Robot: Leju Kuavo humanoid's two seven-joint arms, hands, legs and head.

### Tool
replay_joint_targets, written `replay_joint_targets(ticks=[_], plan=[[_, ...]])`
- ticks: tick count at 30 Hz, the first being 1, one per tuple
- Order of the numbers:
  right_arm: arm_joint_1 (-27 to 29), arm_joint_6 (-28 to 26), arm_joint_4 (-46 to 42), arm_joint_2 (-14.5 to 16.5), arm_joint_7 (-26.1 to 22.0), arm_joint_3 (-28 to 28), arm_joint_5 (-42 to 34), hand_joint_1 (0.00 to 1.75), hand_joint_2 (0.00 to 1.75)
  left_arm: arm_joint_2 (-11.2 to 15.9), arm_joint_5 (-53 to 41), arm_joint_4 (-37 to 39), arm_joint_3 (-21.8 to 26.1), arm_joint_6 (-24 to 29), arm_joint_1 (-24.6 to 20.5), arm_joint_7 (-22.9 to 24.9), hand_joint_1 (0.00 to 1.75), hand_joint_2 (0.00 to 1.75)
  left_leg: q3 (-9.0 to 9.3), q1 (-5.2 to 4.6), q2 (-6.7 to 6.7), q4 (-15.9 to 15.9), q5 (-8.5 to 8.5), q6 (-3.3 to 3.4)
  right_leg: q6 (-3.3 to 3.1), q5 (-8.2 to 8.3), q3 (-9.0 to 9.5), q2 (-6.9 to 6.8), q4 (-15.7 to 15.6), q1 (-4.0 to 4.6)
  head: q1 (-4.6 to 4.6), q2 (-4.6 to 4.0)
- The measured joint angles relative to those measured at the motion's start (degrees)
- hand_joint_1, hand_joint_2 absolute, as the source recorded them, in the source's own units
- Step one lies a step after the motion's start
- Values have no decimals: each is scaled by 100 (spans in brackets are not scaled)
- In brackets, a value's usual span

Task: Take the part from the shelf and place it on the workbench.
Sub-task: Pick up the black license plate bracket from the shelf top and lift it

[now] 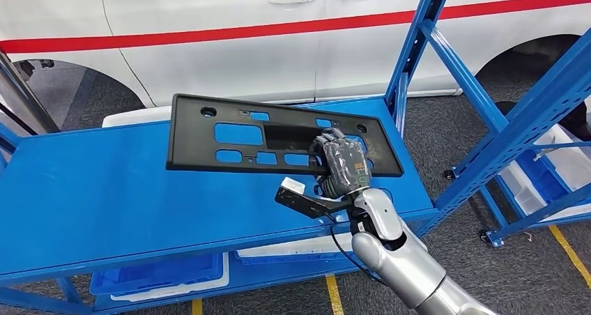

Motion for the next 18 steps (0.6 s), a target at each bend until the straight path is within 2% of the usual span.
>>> replay_joint_targets(ticks=[3, 5, 6, 8, 10, 11, 12, 13, 14, 15, 16, 18], plan=[[-3, -33, -673, -134, -104, -93, -175, 175, 175, 4, -6, 3, -1, 46, 7, 81, 0, 175, -19, -14, -4, 20, 21, 23, 36, 29, -14, -2, -7, -11, 1, 0], [5, -100, -1096, -231, -199, -199, -192, 175, 175, 1, -27, 4, -5, 46, 13, 85, 0, 175, -3, 12, 4, -37, 102, 53, 79, 48, -14, -4, -16, -9, 1, 0], [12, -135, -1268, -285, -254, -248, -186, 175, 175, -2, -40, 4, -9, 44, 12, 83, 0, 175, 6, 33, 15, -79, 156, 74, 110, -3, -39, -9, 31, -6, 2, 0], [53, -168, -1535, -397, -383, -308, -198, 175, 175, -7, -70, 4, -21, 37, 9, 77, 0, 175, -9, 69, 47, -141, 228, 110, 174, -312, -227, -23, 460, -23, 3, 0], [151, -141, -1708, -490, -534, -311, -314, 175, 175, -7, -92, 3, -38, 30, 9, 68, 0, 175, -61, 75, 64, -116, 238, 123, 232, -675, -548, -34, 1227, -75, 3, 0], [219, -117, -1776, -528, -598, -299, -398, 175, 175, -7, -97, 3, -46, 27, 9, 62, 0, 175, -89, 81, 68, -89, 236, 121, 259, -749, -664, -41, 1509, -105, 3, 0], [280, -77, -1841, -563, -655, -284, -488, 175, 175, -7, -97, 3, -51, 27, 8, 55, 0, 175, -116, 91, 69, -53, 230, 113, 286, -715, -692, -50, 1603, -137, 3, 0], [330, -15, -1906, -596, -717, -265, -591, 175, 175, -7, -97, 3, -53, 26, 5, 48, 0, 175, -143, 104, 66, -8, 216, 96, 312, -575, -607, -61, 1463, -168, 3, 0], [371, 67, -1982, -627, -793, -240, -714, 175, 175, -7, -97, 3, -54, 25, 2, 41, 0, 175, -168, 117, 62, 42, 192, 69, 335, -377, -428, -73, 1126, -198, 3, 0], [410, 157, -2062, -656, -884, -202, -827, 175, 175, -7, -97, 3, -55, 23, -3, 36, 0, 175, -197, 129, 56, 92, 164, 35, 348, -261, -234, -79, 766, -214, 3, 0], [454, 234, -2149, -685, -977, -148, -914, 175, 175, -5, -95, 4, -56, 21, -12, 33, 0, 175, -240, 134, 50, 143, 137, -2, 344, -183, -79, -74, 470, -207, 3, 0], [566, 335, -2347, -736, -1122, 30, -982, 175, 175, -2, -93, 5, -57, 20, -27, 45, 0, 175, -304, 131, 39, 209, 119, -74, 285, -220, 11, -62, 261, -171, 1, 0]])
